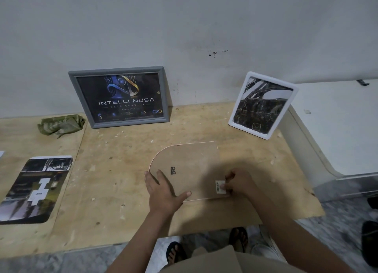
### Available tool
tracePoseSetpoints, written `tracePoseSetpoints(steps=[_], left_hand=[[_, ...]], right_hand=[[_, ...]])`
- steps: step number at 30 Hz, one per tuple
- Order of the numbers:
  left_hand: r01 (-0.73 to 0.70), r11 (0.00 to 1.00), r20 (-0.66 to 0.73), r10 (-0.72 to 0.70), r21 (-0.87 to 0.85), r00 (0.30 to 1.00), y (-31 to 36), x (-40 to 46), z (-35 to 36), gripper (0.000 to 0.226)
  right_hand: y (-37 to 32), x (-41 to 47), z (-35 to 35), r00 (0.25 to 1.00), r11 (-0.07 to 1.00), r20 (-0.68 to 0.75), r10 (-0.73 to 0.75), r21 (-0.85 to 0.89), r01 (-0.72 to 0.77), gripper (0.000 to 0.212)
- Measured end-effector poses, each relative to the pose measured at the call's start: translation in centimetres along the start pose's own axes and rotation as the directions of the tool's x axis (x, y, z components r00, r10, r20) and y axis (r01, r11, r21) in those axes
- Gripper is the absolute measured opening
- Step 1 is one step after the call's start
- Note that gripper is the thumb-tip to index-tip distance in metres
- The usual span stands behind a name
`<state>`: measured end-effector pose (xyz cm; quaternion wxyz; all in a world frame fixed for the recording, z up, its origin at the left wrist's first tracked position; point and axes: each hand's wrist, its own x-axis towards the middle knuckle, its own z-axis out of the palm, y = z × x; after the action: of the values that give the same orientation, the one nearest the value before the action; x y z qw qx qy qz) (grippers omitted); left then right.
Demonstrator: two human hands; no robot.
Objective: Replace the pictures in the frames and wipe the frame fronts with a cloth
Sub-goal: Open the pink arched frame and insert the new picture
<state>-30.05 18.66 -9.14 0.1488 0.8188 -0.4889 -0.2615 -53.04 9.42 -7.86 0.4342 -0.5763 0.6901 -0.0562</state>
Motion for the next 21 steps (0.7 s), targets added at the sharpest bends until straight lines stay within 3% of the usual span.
tracePoseSetpoints(steps=[6,8,10,13,16,21], left_hand=[[0.018,0.991,0.031,-0.023,0.132,0.999,0.0,0.0,0.1,0.126],[0.019,0.978,0.072,-0.034,0.208,0.997,0.5,0.2,-0.2,0.125],[-0.043,0.959,0.116,0.011,0.281,0.993,1.1,0.7,-0.7,0.122],[-0.159,0.929,0.230,0.084,0.333,0.970,2.2,2.0,-1.4,0.119],[-0.252,0.904,0.326,0.137,0.344,0.935,2.9,3.0,-1.6,0.118],[-0.289,0.920,0.365,0.182,0.265,0.913,2.4,3.5,-1.2,0.115]], right_hand=[[-0.4,-0.3,-0.1,0.998,0.994,0.014,-0.058,-0.091,0.059,0.029],[-0.7,-0.3,-0.1,0.988,0.983,-0.034,-0.150,-0.108,0.146,0.030],[-1.5,-0.2,0.5,0.942,0.935,-0.096,-0.322,-0.189,0.300,0.050],[-3.1,1.0,2.1,0.871,0.815,-0.065,-0.487,-0.393,0.427,0.073],[-4.2,2.6,3.9,0.878,0.730,-0.050,-0.476,-0.580,0.363,0.075],[-3.9,4.0,5.7,0.890,0.712,-0.072,-0.451,-0.629,0.310,0.072]])
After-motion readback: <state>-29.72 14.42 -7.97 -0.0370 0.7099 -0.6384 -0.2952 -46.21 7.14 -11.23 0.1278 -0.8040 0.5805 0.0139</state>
